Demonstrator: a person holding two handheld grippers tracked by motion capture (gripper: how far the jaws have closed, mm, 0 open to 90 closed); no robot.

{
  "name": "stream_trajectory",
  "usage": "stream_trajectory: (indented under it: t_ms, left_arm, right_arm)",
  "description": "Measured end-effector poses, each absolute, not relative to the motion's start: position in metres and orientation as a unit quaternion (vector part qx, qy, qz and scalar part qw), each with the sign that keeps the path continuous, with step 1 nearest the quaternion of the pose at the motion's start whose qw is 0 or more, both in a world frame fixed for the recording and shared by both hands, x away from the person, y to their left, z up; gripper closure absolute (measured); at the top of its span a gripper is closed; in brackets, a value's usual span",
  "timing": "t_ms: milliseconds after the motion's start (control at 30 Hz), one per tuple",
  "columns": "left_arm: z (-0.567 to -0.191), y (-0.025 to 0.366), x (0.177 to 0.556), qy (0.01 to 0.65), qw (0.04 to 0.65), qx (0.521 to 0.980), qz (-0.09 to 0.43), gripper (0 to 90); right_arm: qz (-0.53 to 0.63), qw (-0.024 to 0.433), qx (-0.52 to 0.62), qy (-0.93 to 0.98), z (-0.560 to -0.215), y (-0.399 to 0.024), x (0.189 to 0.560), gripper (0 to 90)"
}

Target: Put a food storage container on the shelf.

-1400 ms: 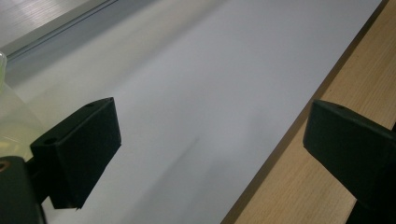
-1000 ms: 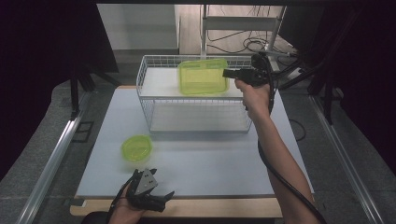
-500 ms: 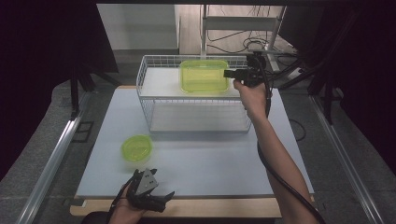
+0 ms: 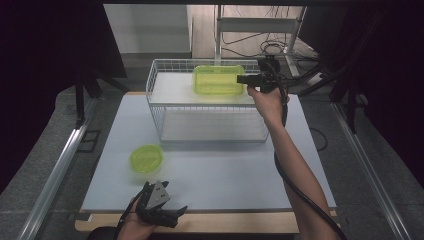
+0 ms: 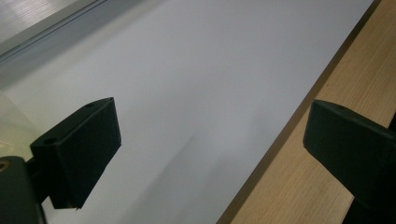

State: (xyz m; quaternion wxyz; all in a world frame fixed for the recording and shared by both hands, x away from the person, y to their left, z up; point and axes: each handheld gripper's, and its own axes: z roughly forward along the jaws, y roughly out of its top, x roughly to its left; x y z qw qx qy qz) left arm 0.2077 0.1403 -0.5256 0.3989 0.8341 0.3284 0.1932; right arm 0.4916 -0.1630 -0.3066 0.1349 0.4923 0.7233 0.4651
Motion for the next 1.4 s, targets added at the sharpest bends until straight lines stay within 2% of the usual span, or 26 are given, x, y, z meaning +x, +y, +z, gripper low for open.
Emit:
stream_trajectory:
  t_ms: [133,367,533,633,833,1400]
  left_arm:
    - [-0.526,0.14,0.208,0.327,0.395,0.837,0.194,4.0]
    - [-0.526,0.14,0.208,0.326,0.395,0.837,0.193,4.0]
    - [-0.525,0.141,0.208,0.33,0.407,0.831,0.188,4.4]
    - [-0.525,0.142,0.208,0.336,0.414,0.825,0.186,4.9]
    - [-0.525,0.142,0.208,0.348,0.417,0.82,0.183,4.7]
    - [-0.524,0.139,0.208,0.342,0.403,0.828,0.189,6.5]
  right_arm:
    - [0.434,0.185,0.475,0.743,-0.307,-0.158,0.492,59.1]
    - [0.438,0.187,0.465,0.747,-0.306,-0.155,0.49,54.9]
    - [0.449,0.194,0.445,0.75,-0.302,-0.155,0.482,45.3]
    - [0.457,0.192,0.432,0.753,-0.3,-0.156,0.475,36.4]
    - [0.463,0.196,0.405,0.763,-0.302,-0.159,0.458,26.2]
    - [0.472,0.18,0.36,0.784,-0.317,-0.167,0.421,19.1]
